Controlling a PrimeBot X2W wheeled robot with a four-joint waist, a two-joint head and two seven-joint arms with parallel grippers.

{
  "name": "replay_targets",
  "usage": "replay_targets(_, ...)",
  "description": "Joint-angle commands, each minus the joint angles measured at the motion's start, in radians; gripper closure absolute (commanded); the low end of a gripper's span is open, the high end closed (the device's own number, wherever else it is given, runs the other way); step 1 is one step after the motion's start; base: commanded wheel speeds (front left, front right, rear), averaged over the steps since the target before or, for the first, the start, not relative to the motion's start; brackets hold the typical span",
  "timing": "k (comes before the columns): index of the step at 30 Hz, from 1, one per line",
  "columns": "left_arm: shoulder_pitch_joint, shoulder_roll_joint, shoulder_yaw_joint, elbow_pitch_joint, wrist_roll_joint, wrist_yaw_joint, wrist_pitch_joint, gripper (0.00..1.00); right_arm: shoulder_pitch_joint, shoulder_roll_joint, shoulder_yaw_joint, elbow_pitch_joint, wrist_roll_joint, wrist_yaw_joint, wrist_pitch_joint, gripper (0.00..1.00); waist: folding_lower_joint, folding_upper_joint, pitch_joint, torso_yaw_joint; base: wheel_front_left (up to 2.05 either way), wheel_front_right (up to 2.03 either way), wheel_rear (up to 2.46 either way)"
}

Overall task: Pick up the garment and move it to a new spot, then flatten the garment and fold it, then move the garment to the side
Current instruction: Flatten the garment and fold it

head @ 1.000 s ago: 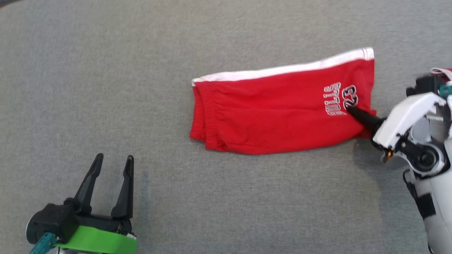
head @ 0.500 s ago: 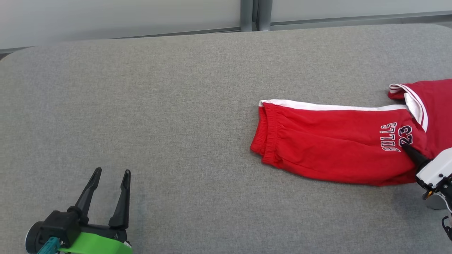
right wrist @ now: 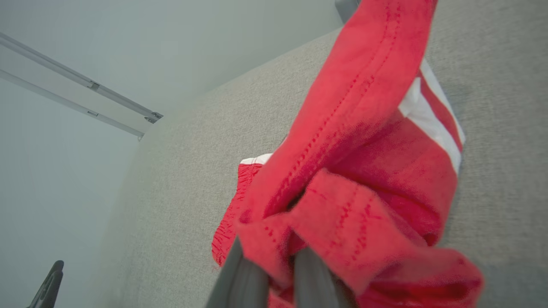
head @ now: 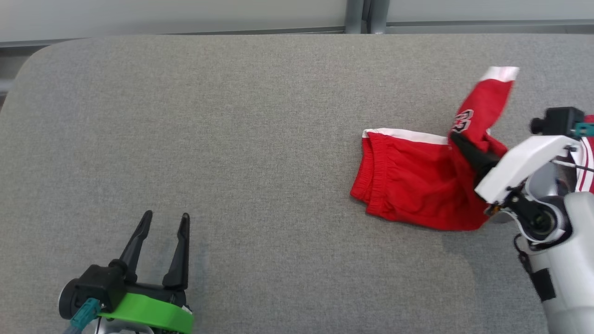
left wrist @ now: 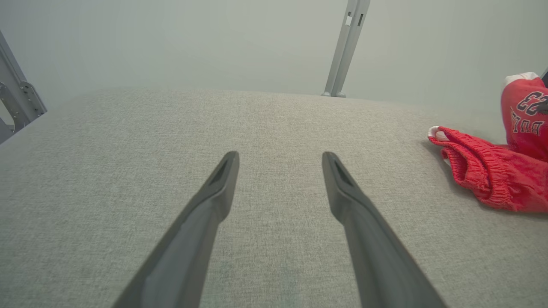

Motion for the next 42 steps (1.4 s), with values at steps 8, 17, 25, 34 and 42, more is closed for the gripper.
replay_targets(8, -0.060, -0.032, -0.036, 0.038, 0.027, -0.011, -0.002, 0.00, -0.033, 0.125, 0.178, 0.022, -0.153, 0.000, 0.098, 1.00, 0.0000, 0.0026, 0.024, 0.027, 0.00, 0.00, 0.00)
replay_targets(17, -0.077, -0.030, -0.060, 0.050, 0.014, -0.011, -0.002, 0.00, -0.019, 0.140, 0.245, 0.003, -0.196, 0.000, 0.113, 0.00, 0.0000, 0.0026, 0.032, 0.021, 0.00, 0.00, 0.00)
replay_targets(25, -0.057, -0.016, -0.042, 0.057, 0.008, -0.012, -0.002, 0.00, 0.037, 0.133, 0.278, -0.174, -0.140, 0.000, 0.095, 0.00, 0.0000, 0.0026, 0.021, -0.012, 0.00, 0.00, 0.00)
replay_targets(34, -0.033, -0.029, -0.016, 0.037, 0.013, -0.012, -0.002, 0.00, 0.176, 0.087, 0.123, -0.387, -0.117, 0.000, 0.152, 0.00, 0.0000, 0.0026, 0.033, -0.047, 0.00, 0.00, 0.00)
replay_targets(42, -0.064, -0.034, -0.045, 0.033, 0.013, -0.012, -0.002, 0.00, 0.133, 0.154, -0.124, -0.244, -0.194, 0.000, 0.164, 0.00, 0.0000, 0.0026, 0.066, -0.059, 0.00, 0.00, 0.00)
